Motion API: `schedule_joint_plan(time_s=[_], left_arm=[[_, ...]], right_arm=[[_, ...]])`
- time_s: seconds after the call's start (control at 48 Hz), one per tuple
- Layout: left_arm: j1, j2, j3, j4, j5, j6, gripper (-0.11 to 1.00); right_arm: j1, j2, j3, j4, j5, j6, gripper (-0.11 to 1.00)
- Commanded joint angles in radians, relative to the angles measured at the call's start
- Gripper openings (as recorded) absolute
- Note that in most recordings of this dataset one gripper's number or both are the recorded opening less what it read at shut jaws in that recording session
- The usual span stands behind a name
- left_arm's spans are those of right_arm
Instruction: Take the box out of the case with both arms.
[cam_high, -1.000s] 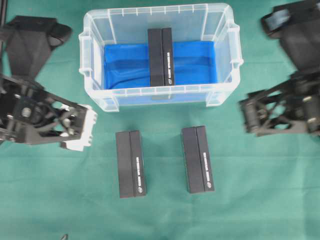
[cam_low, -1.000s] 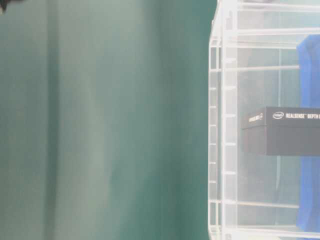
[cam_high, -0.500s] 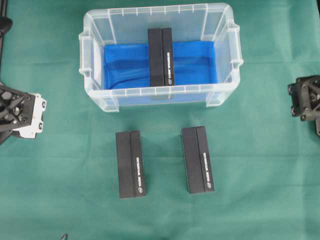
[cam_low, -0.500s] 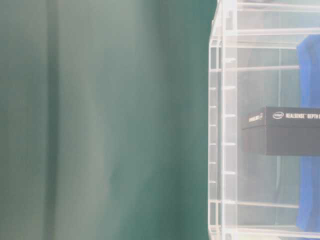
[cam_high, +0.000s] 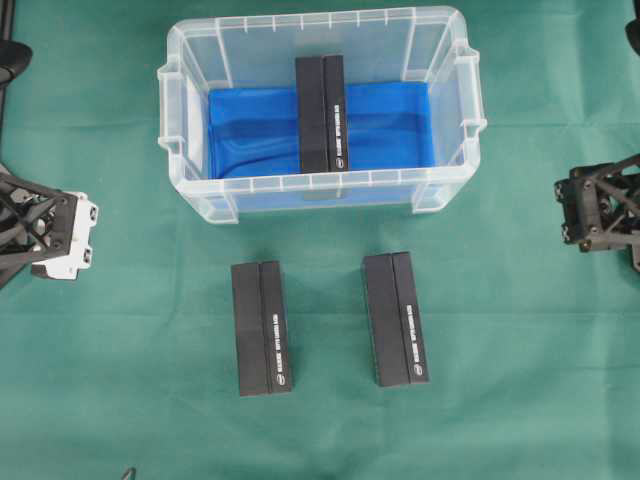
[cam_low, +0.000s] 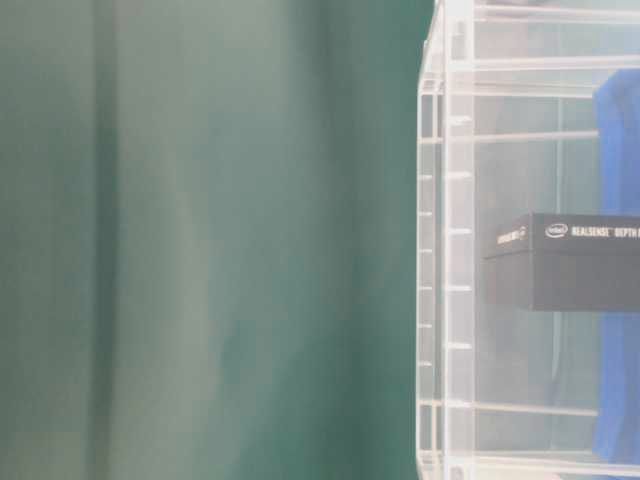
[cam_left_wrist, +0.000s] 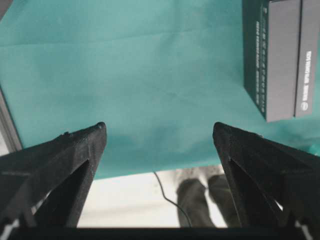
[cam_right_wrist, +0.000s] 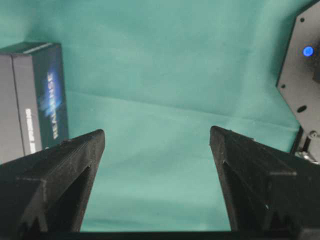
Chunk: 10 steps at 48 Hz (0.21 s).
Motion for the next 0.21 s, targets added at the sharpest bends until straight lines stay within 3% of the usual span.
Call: schedule_joint_plan(time_s=[0.0,0.188], left_arm=[[-0.005,-0.003,-0.012,0.003,-0.003,-0.003,0.9],[-0.005,-0.003,-0.012,0.003,-0.005,-0.003,0.9]], right_arm=[[0.003,-0.009,-0.011,0.002,-0.003,0.002,0.83],[0.003,-0.009,-0.009,0.0,-0.003,0.002,0.83]])
